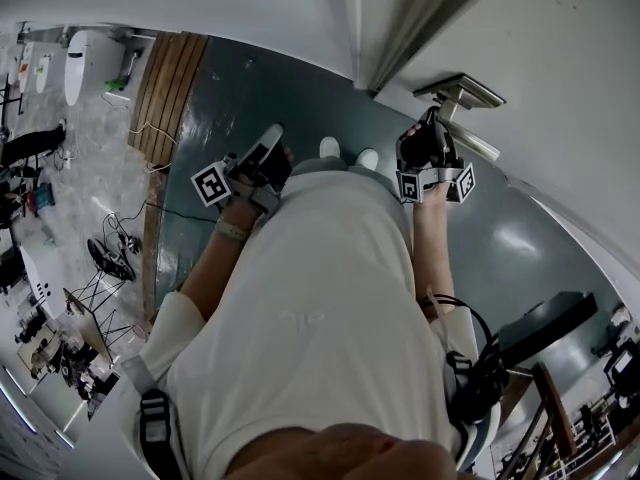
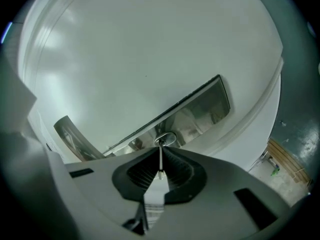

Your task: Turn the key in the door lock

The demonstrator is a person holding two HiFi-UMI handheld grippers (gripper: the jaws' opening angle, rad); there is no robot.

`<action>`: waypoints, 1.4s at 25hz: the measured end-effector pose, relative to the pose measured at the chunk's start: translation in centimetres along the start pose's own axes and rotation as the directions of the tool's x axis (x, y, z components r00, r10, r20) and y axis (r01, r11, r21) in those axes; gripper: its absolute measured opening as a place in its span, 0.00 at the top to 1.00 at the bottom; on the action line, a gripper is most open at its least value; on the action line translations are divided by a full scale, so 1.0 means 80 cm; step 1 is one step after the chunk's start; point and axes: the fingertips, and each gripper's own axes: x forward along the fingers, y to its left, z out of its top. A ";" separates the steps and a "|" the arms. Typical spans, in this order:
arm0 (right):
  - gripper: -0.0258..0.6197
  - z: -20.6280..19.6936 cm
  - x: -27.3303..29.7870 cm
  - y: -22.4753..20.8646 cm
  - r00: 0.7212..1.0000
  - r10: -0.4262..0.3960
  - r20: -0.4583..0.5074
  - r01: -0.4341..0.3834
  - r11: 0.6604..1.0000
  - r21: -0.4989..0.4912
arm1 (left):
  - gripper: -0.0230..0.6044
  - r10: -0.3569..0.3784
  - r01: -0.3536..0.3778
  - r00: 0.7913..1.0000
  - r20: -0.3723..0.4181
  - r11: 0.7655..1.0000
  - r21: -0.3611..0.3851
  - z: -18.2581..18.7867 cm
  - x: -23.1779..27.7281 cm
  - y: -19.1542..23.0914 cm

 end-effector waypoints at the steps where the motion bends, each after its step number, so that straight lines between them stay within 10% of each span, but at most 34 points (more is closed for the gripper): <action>1: 0.90 0.000 0.000 0.001 1.000 -0.013 -0.006 0.013 0.999 -0.041 | 0.95 -0.001 0.001 1.000 0.000 1.000 0.000 0.000 0.001 0.000; 5: 0.88 -0.001 -0.001 0.011 0.985 -0.170 -0.018 0.151 0.914 -0.376 | 0.95 -0.004 0.004 1.000 -0.003 1.000 0.000 0.001 0.004 0.000; 8: 0.88 -0.002 -0.011 0.025 0.945 -0.327 0.000 0.241 0.697 -0.675 | 0.95 -0.008 0.008 1.000 -0.004 1.000 -0.007 0.001 0.006 0.002; 10: 0.86 -0.004 -0.020 0.033 0.901 -0.430 0.047 0.246 0.418 -0.875 | 0.95 -0.009 0.009 1.000 -0.005 1.000 -0.011 0.001 0.008 0.004; 14: 0.83 -0.016 -0.036 0.046 0.828 -0.503 0.247 0.064 -0.353 -0.933 | 0.95 -0.010 0.009 1.000 -0.008 1.000 -0.019 -0.001 0.010 0.007; 15: 0.83 -0.023 -0.037 0.046 0.822 -0.497 0.280 0.007 -0.482 -0.876 | 0.95 -0.010 0.010 1.000 -0.008 1.000 -0.020 -0.001 0.010 0.007; 17: 0.83 -0.041 -0.035 0.042 0.820 -0.486 0.304 -0.081 -0.623 -0.778 | 0.95 -0.009 0.008 1.000 -0.006 1.000 -0.023 0.000 0.008 0.008; 25: 0.83 -0.044 -0.014 0.017 0.778 -0.412 0.475 -0.159 -0.860 -0.486 | 0.95 -0.011 0.011 1.000 0.014 1.000 -0.022 0.002 0.002 0.004; 31: 0.83 -0.031 0.001 0.019 0.766 -0.355 0.536 -0.058 -0.869 -0.492 | 0.95 -0.006 0.006 1.000 0.030 1.000 -0.012 0.009 -0.007 -0.001; 35: 0.85 -0.030 0.003 0.023 0.774 -0.370 0.514 0.017 -0.800 -0.600 | 0.95 -0.002 0.003 0.999 0.040 1.000 -0.013 0.010 -0.010 0.000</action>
